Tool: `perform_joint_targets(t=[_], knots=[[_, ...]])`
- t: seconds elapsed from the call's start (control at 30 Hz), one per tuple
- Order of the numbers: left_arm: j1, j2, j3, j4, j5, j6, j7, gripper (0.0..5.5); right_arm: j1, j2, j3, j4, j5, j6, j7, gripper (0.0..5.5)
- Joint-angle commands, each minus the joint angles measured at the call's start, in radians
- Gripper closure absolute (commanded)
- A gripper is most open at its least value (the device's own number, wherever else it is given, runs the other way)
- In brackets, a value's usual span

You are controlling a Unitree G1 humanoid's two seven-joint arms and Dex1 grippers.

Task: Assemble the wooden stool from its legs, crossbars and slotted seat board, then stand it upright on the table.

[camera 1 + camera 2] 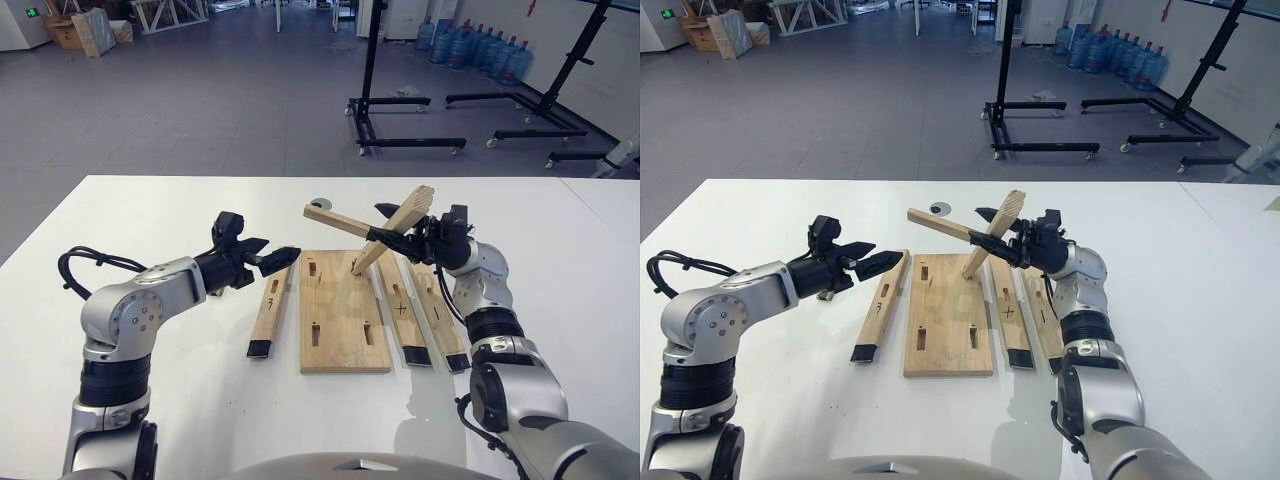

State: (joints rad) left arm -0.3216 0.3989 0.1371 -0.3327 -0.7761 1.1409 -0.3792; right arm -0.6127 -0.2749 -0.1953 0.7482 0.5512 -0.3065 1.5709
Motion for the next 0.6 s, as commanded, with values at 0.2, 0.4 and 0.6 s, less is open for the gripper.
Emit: perform_joint_targets(t=[0.2, 0.4, 0.6], knots=[[0.062, -0.061, 0.014, -0.061, 0.003, -0.028, 0.067, 0.71, 0.024, 0.009, 0.050, -0.042, -0.017, 0.081, 0.011, 3.41], [0.108, -0.104, 0.027, -0.096, 0.002, -0.044, 0.107, 0.71, -0.017, 0.007, 0.044, -0.062, 0.005, 0.129, -0.009, 3.41], [0.134, -0.119, 0.029, -0.110, 0.003, -0.063, 0.121, 0.71, -0.159, -0.066, -0.035, 0.013, 0.041, 0.169, -0.011, 3.41]])
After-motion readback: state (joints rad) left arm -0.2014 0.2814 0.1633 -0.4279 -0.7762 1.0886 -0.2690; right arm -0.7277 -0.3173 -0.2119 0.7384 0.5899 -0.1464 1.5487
